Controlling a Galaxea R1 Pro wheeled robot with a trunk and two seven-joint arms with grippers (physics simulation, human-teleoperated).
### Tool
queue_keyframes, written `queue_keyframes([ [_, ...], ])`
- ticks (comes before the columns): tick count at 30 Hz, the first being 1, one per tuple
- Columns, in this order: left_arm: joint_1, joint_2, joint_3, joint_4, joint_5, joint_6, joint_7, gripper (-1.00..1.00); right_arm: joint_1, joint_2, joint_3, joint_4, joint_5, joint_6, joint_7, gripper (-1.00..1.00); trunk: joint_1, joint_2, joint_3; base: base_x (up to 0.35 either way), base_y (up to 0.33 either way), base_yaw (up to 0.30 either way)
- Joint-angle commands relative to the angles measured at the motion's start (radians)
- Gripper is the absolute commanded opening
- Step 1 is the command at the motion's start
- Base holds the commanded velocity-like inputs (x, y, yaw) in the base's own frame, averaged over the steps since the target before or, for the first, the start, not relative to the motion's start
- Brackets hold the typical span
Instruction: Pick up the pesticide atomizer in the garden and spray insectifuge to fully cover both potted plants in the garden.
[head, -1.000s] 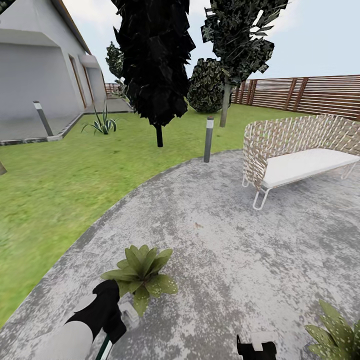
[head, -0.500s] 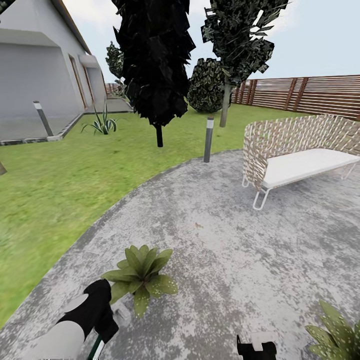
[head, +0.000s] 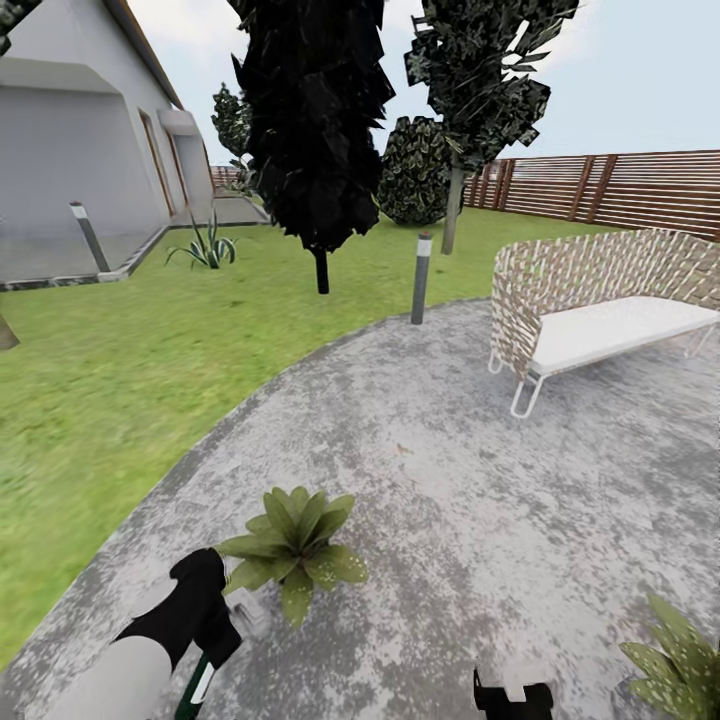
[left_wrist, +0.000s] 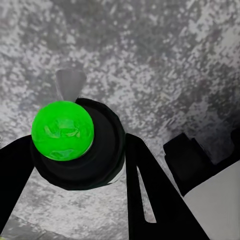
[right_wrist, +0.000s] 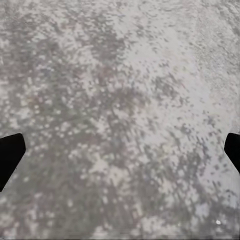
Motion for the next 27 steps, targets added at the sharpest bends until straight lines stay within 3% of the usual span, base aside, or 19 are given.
queue_keyframes([
  [1, -0.001, -0.001, 0.003, -0.010, -0.004, 0.006, -0.008, -1.00, -0.001, 0.000, -0.006, 0.000, 0.011, -0.002, -0.006, 1.00, -0.001, 0.000, -0.001, -0.172, 0.238, 0.000],
  [11, -0.002, -0.003, 0.002, -0.039, -0.001, 0.008, -0.020, -1.00, -0.001, 0.000, -0.006, 0.001, 0.011, -0.002, -0.006, 1.00, -0.001, 0.000, -0.001, 0.132, 0.261, -0.072],
  [16, 0.009, 0.005, 0.002, -0.038, -0.004, 0.007, -0.011, -1.00, -0.001, 0.000, -0.006, 0.000, 0.011, -0.002, -0.006, 1.00, -0.001, 0.000, -0.001, 0.014, 0.017, -0.250],
  [27, 0.010, 0.020, 0.004, -0.037, -0.003, 0.007, -0.006, -1.00, -0.001, 0.000, -0.006, 0.000, 0.011, -0.002, -0.006, 1.00, -0.001, 0.000, -0.001, -0.020, 0.074, -0.016],
])
